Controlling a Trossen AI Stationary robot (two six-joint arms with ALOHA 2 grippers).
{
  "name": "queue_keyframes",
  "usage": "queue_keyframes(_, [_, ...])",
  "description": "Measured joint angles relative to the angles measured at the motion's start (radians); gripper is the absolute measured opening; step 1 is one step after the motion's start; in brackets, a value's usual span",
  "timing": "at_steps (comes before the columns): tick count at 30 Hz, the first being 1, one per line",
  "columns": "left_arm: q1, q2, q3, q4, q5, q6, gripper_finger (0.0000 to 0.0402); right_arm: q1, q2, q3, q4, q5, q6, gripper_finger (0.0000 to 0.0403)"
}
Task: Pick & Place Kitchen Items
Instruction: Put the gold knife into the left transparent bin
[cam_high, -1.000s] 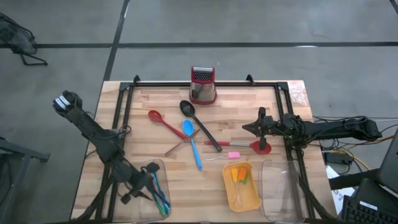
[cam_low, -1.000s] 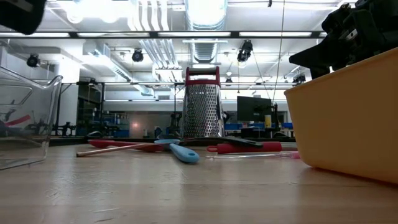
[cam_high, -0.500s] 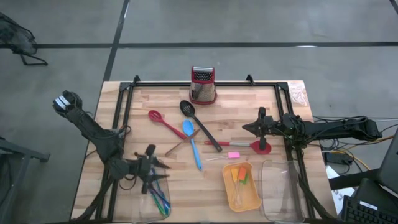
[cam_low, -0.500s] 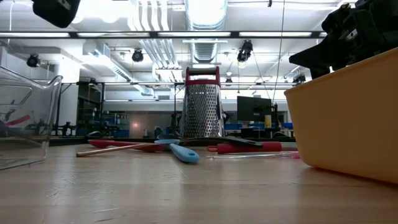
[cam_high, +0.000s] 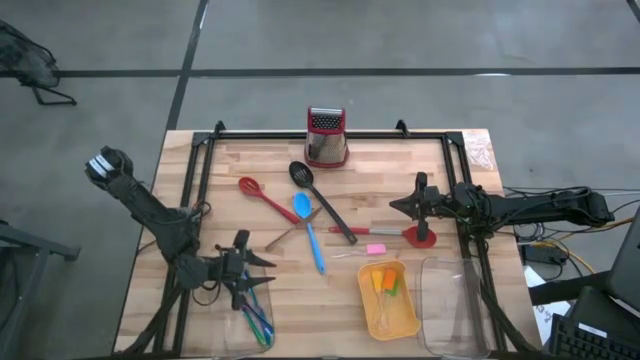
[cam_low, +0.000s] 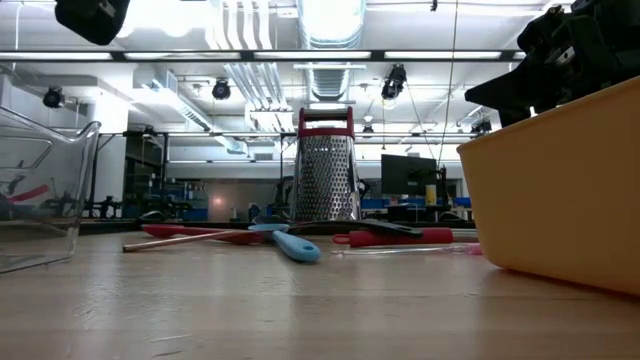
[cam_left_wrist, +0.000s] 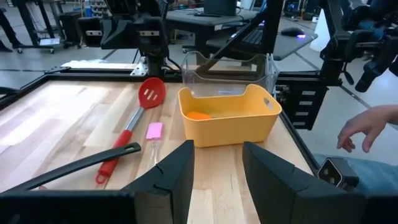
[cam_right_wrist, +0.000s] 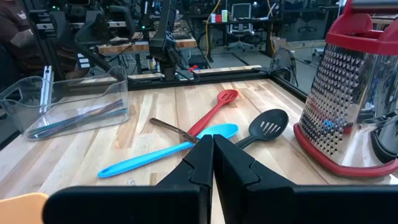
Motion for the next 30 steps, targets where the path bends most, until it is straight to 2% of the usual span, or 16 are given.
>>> queue_keyframes(13, [0.001,0.002,-0.001,-0.018,0.0,0.002,0.0142,0.0,0.0,0.0,0.0,0.0,0.0,0.0008])
queue_keyframes(20, [0.022,0.003,0.004,0.083,-0.004,0.066,0.0142,0.0,0.0,0.0,0.0,0.0,0.0,0.0008])
queue_keyframes(30, [0.021,0.004,0.004,0.098,-0.004,0.078,0.0142,0.0,0.0,0.0,0.0,0.0,0.0,0.0008])
